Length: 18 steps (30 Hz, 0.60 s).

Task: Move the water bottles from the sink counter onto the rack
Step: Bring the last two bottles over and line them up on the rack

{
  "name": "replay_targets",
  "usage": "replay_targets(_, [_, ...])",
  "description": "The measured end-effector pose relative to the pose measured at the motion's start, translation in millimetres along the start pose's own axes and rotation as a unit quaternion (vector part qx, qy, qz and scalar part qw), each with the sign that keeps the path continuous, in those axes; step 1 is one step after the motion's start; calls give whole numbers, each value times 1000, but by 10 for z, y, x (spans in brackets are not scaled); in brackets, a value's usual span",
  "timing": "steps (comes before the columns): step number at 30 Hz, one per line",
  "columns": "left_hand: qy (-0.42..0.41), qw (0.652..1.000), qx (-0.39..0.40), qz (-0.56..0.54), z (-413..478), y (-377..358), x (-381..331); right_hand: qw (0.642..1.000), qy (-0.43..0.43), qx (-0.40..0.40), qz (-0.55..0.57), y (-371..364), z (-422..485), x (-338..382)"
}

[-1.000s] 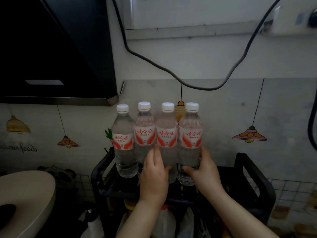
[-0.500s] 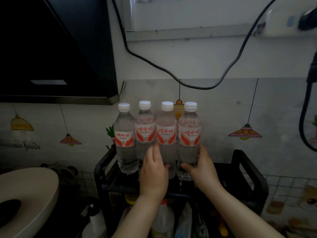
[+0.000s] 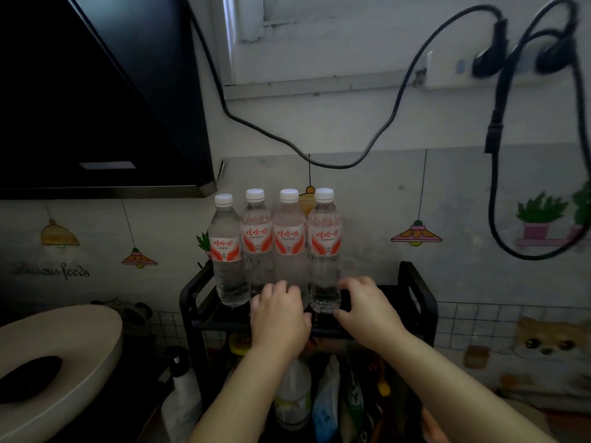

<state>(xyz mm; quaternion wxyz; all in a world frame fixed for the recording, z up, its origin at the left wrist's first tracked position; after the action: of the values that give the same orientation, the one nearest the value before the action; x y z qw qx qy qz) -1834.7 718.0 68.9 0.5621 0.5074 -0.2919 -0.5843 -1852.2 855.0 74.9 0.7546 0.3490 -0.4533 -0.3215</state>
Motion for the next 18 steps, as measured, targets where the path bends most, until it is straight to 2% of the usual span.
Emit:
replay_targets(7, [-46, 997, 60, 22, -487, 68, -63, 996, 8, 43, -77, 106, -614, -24])
replay_targets(11, [-106, 990, 94, 19, -867, 61, -133, 992, -50, 60, -100, 142, -1160, -96])
replay_targets(18, [-206, 957, 202, 22, -1803, -166, -246, 968, -198, 77, -132, 163, -2458, -181])
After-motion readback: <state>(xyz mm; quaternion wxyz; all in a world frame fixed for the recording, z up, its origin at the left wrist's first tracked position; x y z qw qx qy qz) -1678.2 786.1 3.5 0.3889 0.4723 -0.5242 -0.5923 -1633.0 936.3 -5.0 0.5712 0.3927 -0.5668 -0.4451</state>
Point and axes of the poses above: each hand's wrist, its own z-axis towards the middle knuckle, its own y-axis out of the back of the hand, x = y × z, the point moved 1 cm from there along z, towards the middle knuckle, and after that the axes turned 10 degrees about y, right-handed, at the moved point
